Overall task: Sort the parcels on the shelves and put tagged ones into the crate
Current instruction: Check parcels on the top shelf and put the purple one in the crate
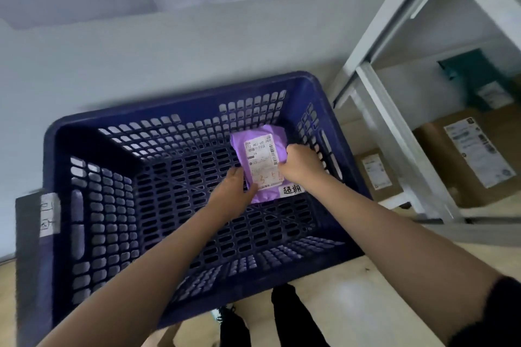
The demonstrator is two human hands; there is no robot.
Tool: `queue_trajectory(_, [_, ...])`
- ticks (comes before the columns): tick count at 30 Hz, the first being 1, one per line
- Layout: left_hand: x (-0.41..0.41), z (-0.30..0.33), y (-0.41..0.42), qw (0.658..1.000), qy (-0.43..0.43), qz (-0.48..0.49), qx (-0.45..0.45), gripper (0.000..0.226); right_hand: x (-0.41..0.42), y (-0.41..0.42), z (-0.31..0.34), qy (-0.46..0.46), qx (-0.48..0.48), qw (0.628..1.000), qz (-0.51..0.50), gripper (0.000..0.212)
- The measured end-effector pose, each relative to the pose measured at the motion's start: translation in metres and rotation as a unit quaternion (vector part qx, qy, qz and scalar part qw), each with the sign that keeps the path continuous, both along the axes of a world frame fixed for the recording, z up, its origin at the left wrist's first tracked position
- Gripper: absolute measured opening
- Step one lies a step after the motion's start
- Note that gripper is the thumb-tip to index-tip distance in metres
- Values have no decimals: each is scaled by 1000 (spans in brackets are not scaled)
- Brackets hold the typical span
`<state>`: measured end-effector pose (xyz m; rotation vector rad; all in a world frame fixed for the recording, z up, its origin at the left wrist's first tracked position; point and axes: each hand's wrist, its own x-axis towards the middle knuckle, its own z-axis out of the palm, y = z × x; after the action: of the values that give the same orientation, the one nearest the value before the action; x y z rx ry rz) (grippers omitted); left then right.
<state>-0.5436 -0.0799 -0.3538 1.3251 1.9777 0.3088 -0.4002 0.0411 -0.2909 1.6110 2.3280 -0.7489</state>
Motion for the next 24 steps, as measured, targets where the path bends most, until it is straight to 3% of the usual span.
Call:
queue_trajectory(7, [3,-41,19,999,36,0,-36,47,-18,21,-48,1,-84,996,-40,41])
queue_trajectory(15, [3,-44,32,995,76,5,-70,45,-17,21,-54,17,-75,995,-62,42])
queue_trajectory(24, [-30,46,-9,982,186,-20,5,44,-10,-6,26,54,40,998,0,29])
